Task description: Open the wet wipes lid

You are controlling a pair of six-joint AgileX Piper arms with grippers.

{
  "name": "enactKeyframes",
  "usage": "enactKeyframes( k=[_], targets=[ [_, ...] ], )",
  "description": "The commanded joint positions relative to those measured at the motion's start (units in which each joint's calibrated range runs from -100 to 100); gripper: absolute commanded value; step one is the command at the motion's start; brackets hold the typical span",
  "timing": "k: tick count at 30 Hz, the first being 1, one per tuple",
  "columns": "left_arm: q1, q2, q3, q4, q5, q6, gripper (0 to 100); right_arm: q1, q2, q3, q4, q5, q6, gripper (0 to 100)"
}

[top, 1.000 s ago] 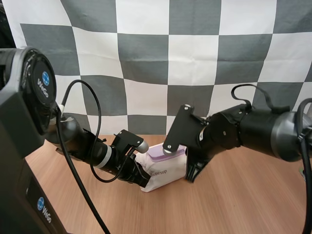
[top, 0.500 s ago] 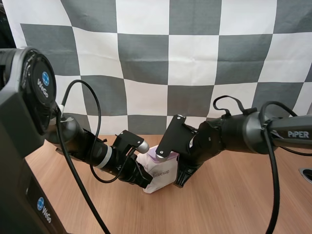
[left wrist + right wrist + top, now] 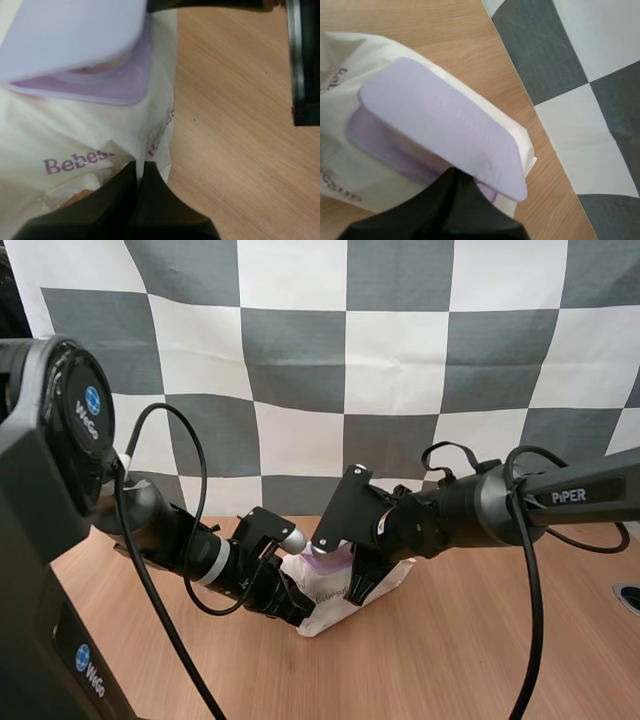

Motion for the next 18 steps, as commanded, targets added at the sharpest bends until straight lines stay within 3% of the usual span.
enactKeyframes(
  k=[1, 13, 18],
  targets=[
    [-0.02, 0.04, 0.04, -0.08, -0.17, 0.01, 0, 0.00, 0.13, 0.03, -0.27, -1.26, -0.03, 0],
    [-0.02, 0.04, 0.04, -0.90, -3.32, -0.18, 0, 0.00, 1.16, -6.87, -0.19, -2.84, -0.03, 0],
    [-0.02, 0.04, 0.04, -0.90, -3.70, -0.18, 0, 0.00, 6.37, -10.20, -0.40, -2.84, -0.03, 0]
  ],
)
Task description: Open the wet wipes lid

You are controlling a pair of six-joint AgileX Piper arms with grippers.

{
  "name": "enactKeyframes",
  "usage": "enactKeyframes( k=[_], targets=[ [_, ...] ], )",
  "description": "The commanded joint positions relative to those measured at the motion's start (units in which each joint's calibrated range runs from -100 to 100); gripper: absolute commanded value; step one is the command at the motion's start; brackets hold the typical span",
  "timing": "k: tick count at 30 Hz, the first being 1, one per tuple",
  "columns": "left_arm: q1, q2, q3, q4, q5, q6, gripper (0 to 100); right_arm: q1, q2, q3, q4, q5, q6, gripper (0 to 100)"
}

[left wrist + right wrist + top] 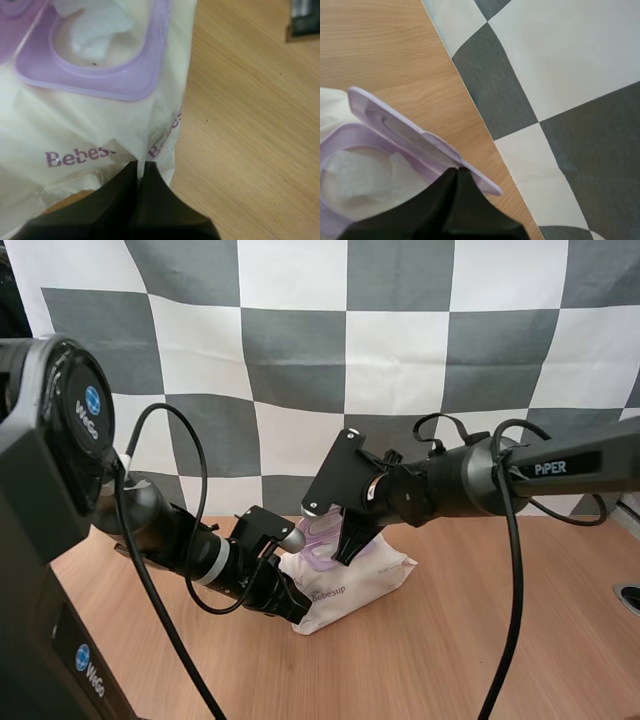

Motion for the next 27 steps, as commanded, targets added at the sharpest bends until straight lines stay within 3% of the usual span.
enactKeyframes(
  k=[1, 14, 23, 27],
  targets=[
    [-0.02, 0.04, 0.04, 0.00, -0.19, 0.03, 0, 0.00, 4.39, -2.24, -0.14, 0.29, -0.03, 0],
    [-0.02, 0.04, 0.04, 0.70, -0.57, -0.17, 0, 0.00, 19.47, -13.26, -0.14, -0.42, -0.03, 0],
    [-0.02, -0.52, 0.04, 1.07, -2.24, -0.17, 0, 0.00, 20.47, -13.94, -0.96, 1.89, -0.03, 0],
    [-0.02, -5.34, -0.13, 1.89, -6.43, -2.01, 14, 0.00, 17.01, -13.94, -0.96, 7.80, -0.03, 0]
  ],
)
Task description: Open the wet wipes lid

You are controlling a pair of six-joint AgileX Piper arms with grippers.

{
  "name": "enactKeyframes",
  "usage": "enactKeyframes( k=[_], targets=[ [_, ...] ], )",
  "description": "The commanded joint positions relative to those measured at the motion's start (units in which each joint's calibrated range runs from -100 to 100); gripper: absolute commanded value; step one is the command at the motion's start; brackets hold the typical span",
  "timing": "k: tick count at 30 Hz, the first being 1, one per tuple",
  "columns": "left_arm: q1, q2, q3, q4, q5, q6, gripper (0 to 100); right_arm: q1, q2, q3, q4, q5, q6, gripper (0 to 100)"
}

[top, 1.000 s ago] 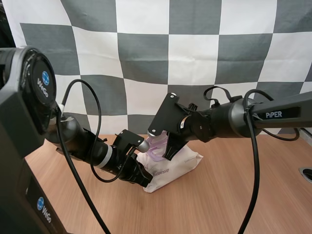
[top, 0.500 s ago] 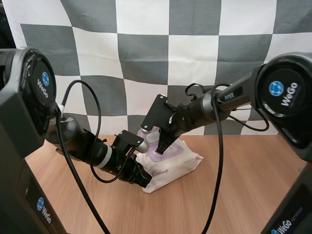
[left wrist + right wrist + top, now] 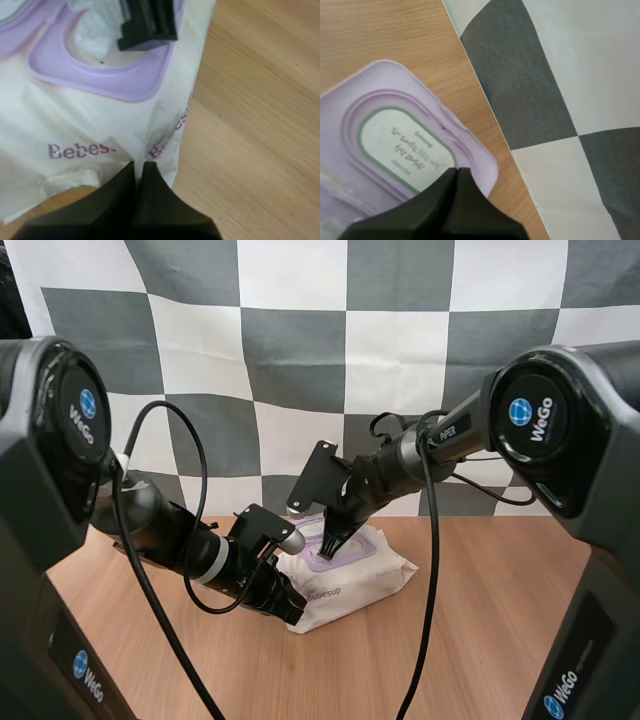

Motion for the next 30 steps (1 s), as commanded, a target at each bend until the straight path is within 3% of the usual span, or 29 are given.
enactKeyframes(
  k=[1, 3, 6, 8, 10, 11, 14, 17, 25, 30],
  targets=[
    [-0.02, -4.27, -0.49, 1.27, -1.22, -2.36, 21, 0.00, -2.73, -0.03, 0.00, 4.37, -0.03, 0],
    [-0.02, -9.48, -1.40, 3.27, -2.45, -5.73, 35, 0.00, -5.84, -0.03, 0.00, 8.57, 0.28, 6],
    [0.46, -17.68, -3.09, 7.79, -5.10, -12.84, 57, 0.00, -12.33, -0.03, 0.00, 15.52, 2.71, 38],
    [0.96, -22.13, -3.59, 10.83, -5.31, -16.57, 62, 0.00, -16.55, -0.03, -0.37, 18.63, 4.90, 48],
    [1.33, -28.03, -3.59, 14.43, -5.31, -20.74, 60, -0.08, -20.70, -0.03, -1.24, 21.71, 6.76, 43],
    [1.33, -31.01, -3.59, 16.94, -5.31, -22.98, 56, -0.08, -23.96, -0.03, -2.17, 24.16, 7.61, 35],
    [1.33, -39.99, -3.59, 23.09, -6.00, -30.56, 30, -0.08, -33.16, -0.03, -3.69, 32.29, 7.93, 0],
    [1.24, -48.07, -3.76, 26.80, -7.16, -39.72, 0, -0.08, -40.77, -0.03, -4.33, 37.93, 7.93, 0],
    [1.24, -64.35, -5.02, 35.33, -5.72, -63.63, 0, -0.08, -66.06, -0.03, -0.45, 46.50, 11.07, 0],
    [1.02, -68.35, -5.02, 51.95, -5.53, -76.22, 0, -1.27, -77.57, 0.93, 2.81, 56.65, 11.16, 0]
  ],
)
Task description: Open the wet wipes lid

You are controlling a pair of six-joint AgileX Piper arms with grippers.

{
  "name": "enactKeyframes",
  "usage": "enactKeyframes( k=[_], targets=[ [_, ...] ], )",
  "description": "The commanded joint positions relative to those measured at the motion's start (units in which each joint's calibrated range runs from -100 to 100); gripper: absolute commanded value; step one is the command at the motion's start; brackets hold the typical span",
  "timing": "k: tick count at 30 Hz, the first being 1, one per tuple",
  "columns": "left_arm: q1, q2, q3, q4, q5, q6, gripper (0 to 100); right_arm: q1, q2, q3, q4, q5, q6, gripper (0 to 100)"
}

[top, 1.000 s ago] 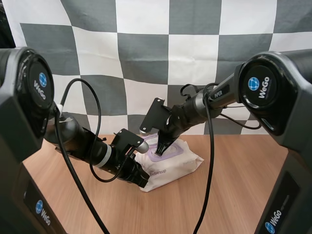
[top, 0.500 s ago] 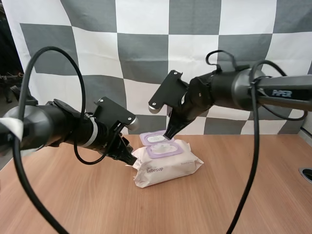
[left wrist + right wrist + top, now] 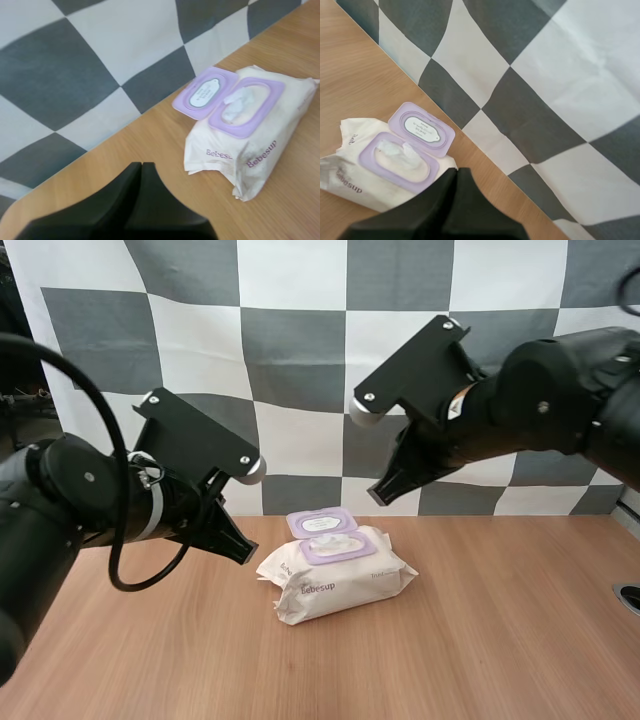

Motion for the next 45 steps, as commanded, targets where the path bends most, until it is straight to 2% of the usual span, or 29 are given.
enactKeyframes(
  k=[1, 3, 6, 9, 11, 13, 16, 21, 24, 29, 33, 35, 37, 40, 45],
  targets=[
    [-0.49, -13.15, -0.04, 14.64, -0.88, -36.48, 0, -0.07, -26.63, 0.38, 0.56, 2.86, -1.16, 0],
    [-1.27, -15.70, -0.04, 20.96, -1.25, -42.61, 0, 0.00, -31.56, 0.82, 2.60, 3.20, -1.07, 0],
    [-2.22, -19.94, -0.04, 27.45, 2.30, -49.15, 0, 0.44, -40.14, 2.33, 9.56, 2.54, -1.07, 0],
    [-3.24, -24.89, -0.04, 33.07, 5.65, -53.73, 0, 0.94, -50.50, 5.49, 14.24, -4.67, -0.80, 0],
    [-3.86, -28.17, 0.29, 36.61, 6.18, -55.51, 0, 0.76, -52.77, 7.33, 14.44, -7.88, -0.33, 0],
    [-4.33, -31.26, 0.65, 39.41, 6.18, -56.27, 0, 0.01, -52.77, 7.07, 10.76, -2.79, 3.07, 0],
    [-4.84, -35.48, 3.52, 41.88, 2.27, -57.15, 0, -1.50, -52.77, 12.30, 8.42, -7.95, 3.47, 0],
    [-4.84, -38.37, 14.75, 45.66, -9.38, -57.15, 0, -4.45, -52.77, 24.97, 9.01, -13.51, 2.69, 0],
    [-4.84, -38.37, 21.94, 50.31, -17.85, -57.15, 0, -6.08, -52.77, 34.22, 9.12, -24.67, 0.71, 0],
    [-4.77, -38.37, 30.92, 52.04, -23.26, -57.15, 0, -7.61, -52.77, 46.56, 9.94, -43.14, 0.71, 0],
    [-4.77, -38.37, 37.29, 52.26, -32.80, -56.96, 0, -7.79, -52.77, 49.75, 10.50, -44.70, 0.71, 0],
    [-4.77, -38.37, 38.81, 52.26, -38.44, -56.96, 0, -7.78, -52.77, 54.71, 13.42, -44.70, 0.71, 0],
    [-4.77, -38.76, 38.81, 49.94, -38.06, -56.96, 0, -7.78, -52.77, 56.64, 15.09, -44.53, 0.71, 0],
    [-4.77, -39.28, 38.81, 50.44, -38.25, -57.17, 0, -8.33, -52.77, 56.80, 15.47, -41.01, 1.27, 0],
    [-4.77, -39.28, 38.81, 46.72, -37.03, -57.62, 0, -8.95, -52.77, 56.80, 15.59, -40.19, 7.24, 0]
  ],
)
